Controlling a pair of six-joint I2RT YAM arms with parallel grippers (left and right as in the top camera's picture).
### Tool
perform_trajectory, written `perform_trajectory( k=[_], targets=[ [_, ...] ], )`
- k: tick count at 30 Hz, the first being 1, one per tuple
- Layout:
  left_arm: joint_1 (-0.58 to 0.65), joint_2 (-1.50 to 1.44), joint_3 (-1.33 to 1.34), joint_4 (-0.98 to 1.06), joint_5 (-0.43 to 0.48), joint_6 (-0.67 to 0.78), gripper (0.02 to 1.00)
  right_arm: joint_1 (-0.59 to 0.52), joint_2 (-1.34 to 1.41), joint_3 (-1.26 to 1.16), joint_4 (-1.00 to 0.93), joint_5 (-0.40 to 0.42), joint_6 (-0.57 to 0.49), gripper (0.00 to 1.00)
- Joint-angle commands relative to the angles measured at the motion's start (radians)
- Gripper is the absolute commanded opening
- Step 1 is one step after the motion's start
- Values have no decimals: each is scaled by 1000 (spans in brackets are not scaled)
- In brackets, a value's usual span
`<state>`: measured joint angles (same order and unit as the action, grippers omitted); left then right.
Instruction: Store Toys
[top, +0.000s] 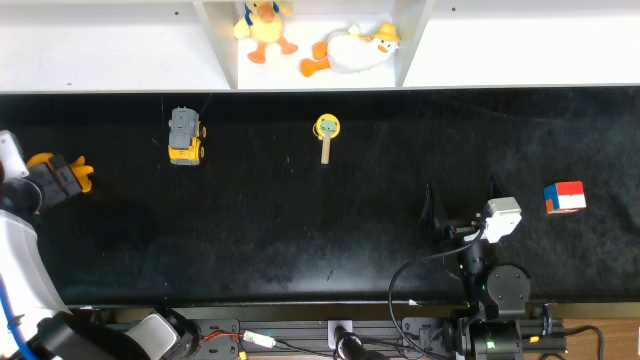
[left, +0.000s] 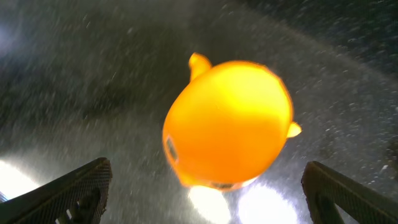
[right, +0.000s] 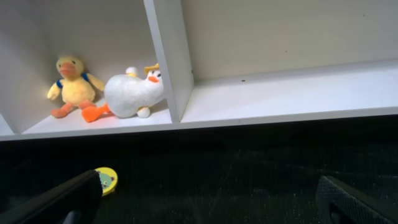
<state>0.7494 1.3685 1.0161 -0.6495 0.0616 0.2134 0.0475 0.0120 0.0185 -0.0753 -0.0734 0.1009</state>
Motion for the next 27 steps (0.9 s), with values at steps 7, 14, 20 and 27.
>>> perform_trajectory(
  k=[7, 14, 20, 27],
  targets=[
    [6, 102, 15, 42, 103, 79, 899, 5, -8, -14, 4, 4, 4, 996],
    [7, 117, 15, 61, 103, 78, 761, 5, -8, -14, 4, 4, 4, 996],
    [7, 117, 16, 79, 103, 71, 658, 5, -8, -14, 4, 4, 4, 996],
    [7, 116, 16, 100, 102, 46, 494, 5, -8, -14, 4, 4, 4, 996]
  ],
)
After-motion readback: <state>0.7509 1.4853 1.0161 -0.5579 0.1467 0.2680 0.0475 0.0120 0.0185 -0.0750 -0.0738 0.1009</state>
